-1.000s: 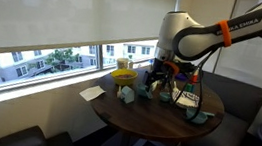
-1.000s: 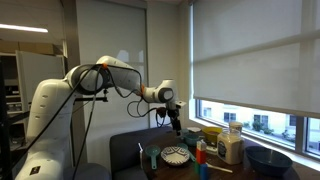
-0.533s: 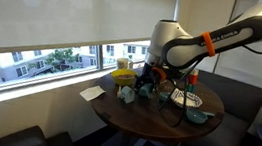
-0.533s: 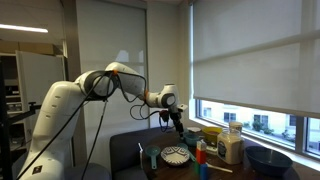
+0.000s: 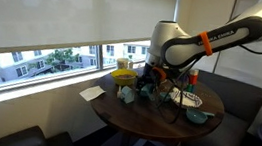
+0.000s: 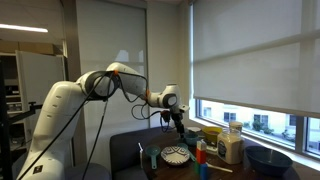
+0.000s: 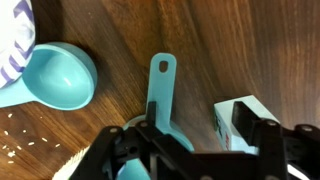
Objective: Put one measuring cup on top of the glass container.
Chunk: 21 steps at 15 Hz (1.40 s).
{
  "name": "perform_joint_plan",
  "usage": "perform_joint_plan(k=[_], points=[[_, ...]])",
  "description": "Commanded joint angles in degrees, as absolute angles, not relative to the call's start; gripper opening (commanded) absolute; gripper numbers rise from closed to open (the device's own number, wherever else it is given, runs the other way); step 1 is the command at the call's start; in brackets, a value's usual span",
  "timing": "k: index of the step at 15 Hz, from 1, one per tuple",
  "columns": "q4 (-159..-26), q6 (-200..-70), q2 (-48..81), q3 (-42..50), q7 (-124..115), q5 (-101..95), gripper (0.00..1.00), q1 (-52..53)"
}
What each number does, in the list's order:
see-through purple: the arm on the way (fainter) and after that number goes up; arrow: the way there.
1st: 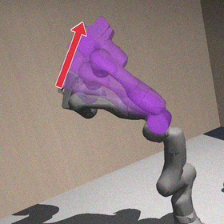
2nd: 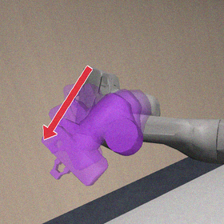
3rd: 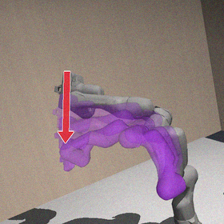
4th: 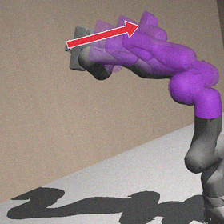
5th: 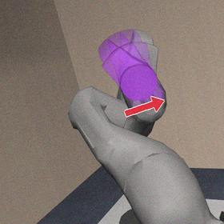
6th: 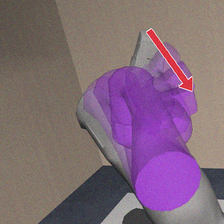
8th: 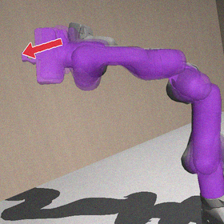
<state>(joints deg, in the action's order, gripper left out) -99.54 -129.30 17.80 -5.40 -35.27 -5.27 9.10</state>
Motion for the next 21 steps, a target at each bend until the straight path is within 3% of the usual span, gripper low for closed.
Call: perform_joint_plan(k=[1, 8, 13, 15, 17, 19, 21], points=[[-100.07, -128.01, 15.64, -4.74, -33.11, -1.08, 0.84, 9.05], [-101.84, -128.06, 13.32, -4.75, -27.33, 0.88, 0.83, 8.35], [-104.49, -128.45, 12.25, -4.83, -18.74, 5.22, 0.94, 6.56], [-105.17, -128.36, 12.18, -4.78, -17.35, 6.11, 0.92, 6.02], [-106.08, -128.97, 12.06, -4.69, -16.98, 6.49, 0.85, 5.81], [-106.31, -129.57, 12.07, -4.67, -17.31, 6.56, 0.65, 5.87], [-106.4, -129.42, 12.19, -4.49, -17.7, 5.78, 0.58, 6.05]])
